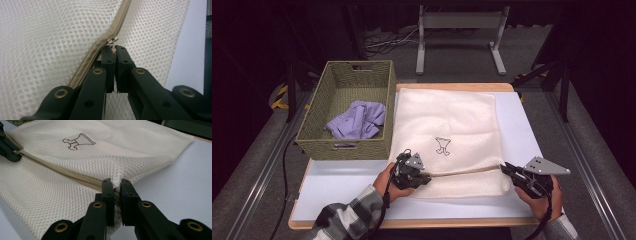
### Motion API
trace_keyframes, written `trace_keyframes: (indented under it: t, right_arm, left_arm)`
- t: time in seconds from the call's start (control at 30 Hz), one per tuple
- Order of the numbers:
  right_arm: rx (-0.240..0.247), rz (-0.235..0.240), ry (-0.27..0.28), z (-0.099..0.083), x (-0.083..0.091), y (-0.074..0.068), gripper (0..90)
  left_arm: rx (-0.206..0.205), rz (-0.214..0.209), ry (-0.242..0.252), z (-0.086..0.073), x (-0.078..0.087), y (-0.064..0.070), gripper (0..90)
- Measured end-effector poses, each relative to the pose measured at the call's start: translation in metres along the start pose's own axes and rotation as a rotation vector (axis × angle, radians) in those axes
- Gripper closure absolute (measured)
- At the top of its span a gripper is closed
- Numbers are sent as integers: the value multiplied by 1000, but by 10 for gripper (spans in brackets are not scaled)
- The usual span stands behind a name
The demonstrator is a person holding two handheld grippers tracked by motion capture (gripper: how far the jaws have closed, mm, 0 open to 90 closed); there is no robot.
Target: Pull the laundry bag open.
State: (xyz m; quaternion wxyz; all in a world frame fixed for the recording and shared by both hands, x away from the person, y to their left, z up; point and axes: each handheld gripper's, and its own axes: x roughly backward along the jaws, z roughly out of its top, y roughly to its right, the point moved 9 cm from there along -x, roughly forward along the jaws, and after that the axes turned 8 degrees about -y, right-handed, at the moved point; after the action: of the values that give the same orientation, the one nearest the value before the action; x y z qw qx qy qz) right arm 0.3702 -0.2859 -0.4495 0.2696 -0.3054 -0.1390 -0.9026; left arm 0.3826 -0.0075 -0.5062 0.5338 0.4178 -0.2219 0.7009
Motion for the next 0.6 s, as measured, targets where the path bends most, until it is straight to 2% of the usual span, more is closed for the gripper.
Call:
trace_keyframes:
  t: [0.27,0.6]
  right_arm:
    - [-2,-3,-2,0,0,1,836]
    - [-8,-9,1,0,1,3,836]
  left_arm:
    - [-2,18,-10,-8,7,-6,872]
    - [28,36,-5,-24,24,-14,872]
